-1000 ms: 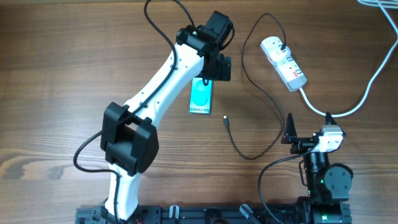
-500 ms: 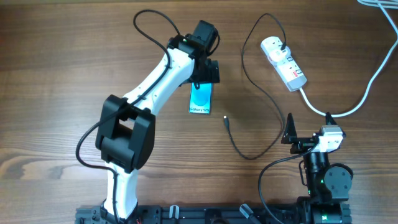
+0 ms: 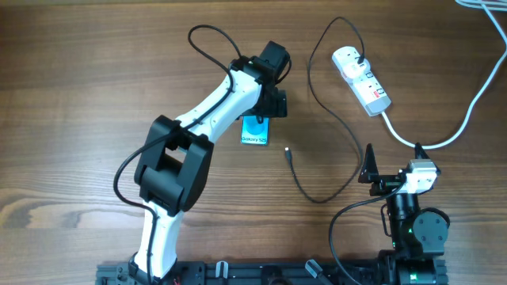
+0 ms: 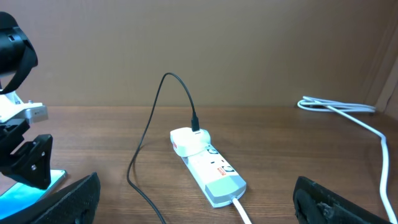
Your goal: Plug charger to phone and switch on socket
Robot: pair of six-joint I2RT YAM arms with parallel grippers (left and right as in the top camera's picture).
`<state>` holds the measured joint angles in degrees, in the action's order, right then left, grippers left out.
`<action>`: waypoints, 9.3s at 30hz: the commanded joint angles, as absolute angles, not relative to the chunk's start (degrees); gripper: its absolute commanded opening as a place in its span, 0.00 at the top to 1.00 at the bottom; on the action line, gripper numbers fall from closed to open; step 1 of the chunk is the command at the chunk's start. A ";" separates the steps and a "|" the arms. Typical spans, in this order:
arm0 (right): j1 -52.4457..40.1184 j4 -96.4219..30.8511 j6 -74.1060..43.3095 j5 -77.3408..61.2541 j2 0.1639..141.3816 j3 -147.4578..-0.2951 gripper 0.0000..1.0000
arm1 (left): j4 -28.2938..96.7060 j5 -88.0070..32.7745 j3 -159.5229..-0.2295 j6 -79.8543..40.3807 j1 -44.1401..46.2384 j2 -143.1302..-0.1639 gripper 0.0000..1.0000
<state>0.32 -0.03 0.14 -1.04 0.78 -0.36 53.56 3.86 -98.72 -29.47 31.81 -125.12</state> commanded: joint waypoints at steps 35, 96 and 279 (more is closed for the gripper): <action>0.62 0.14 0.62 -1.32 0.27 -0.30 0.00 | 54.59 1.80 -98.45 -24.21 31.40 -132.86 0.00; 0.62 0.14 0.62 -1.30 0.27 -0.30 0.00 | 57.06 -0.25 -98.59 -23.18 28.49 -124.11 0.34; -43.92 -46.30 -112.71 23.27 98.74 -101.58 0.96 | 45.58 -77.17 -98.59 -60.93 5.34 -117.86 0.55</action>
<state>-43.72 -46.28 -110.61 23.70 103.00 -100.86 45.78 -77.34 -98.52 -60.75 5.61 -120.05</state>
